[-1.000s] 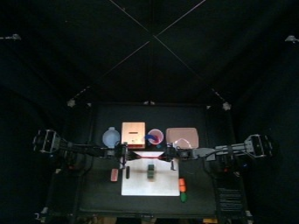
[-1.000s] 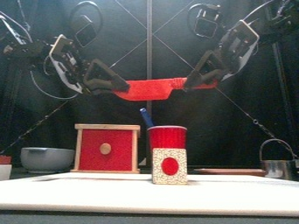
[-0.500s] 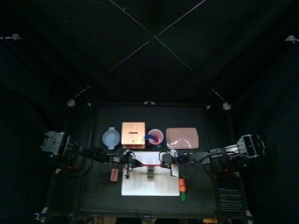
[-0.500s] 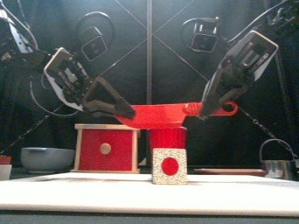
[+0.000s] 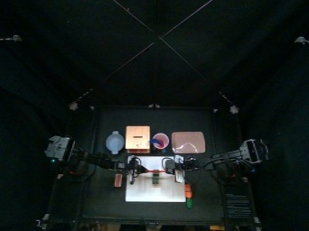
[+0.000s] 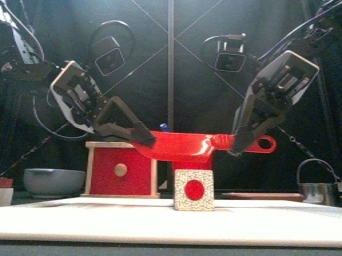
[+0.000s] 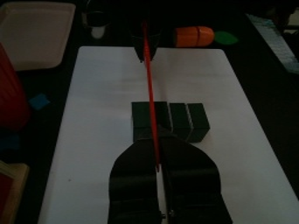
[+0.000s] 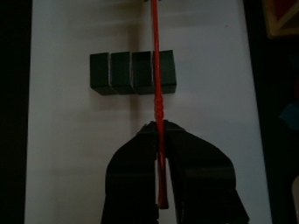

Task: Cut the sushi into 4 pieces with the knife
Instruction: Cut the sushi into 4 pieces

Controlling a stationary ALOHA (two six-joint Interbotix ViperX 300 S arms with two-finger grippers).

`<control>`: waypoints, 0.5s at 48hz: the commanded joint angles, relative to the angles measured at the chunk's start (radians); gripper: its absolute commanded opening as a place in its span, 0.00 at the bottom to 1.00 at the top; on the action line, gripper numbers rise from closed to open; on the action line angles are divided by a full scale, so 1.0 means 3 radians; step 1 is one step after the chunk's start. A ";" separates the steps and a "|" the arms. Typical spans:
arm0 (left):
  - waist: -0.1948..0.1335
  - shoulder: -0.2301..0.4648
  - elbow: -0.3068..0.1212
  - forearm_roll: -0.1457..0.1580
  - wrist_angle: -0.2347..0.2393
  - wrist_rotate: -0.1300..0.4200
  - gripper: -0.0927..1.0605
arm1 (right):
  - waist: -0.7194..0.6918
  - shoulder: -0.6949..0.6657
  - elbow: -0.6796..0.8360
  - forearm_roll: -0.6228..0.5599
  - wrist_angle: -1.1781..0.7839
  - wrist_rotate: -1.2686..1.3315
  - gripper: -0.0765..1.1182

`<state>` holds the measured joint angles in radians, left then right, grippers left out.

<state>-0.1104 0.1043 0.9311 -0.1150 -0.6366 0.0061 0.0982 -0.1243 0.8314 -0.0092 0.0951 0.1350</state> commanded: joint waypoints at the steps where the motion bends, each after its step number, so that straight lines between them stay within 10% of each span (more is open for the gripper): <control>1: 0.0000 0.0020 -0.0107 -0.0005 0.0000 0.0000 0.17 | -0.0005 -0.0051 -0.0077 0.0000 0.0015 -0.0005 0.13; 24: 0.0000 0.0051 -0.0143 -0.0005 0.0102 0.0010 0.17 | -0.0051 0.0015 -0.0082 -0.0010 0.0020 -0.0010 0.13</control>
<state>-0.1104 0.1258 0.9112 -0.1150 -0.6029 0.0077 0.0890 -0.1074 0.8314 -0.0107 0.1074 0.1335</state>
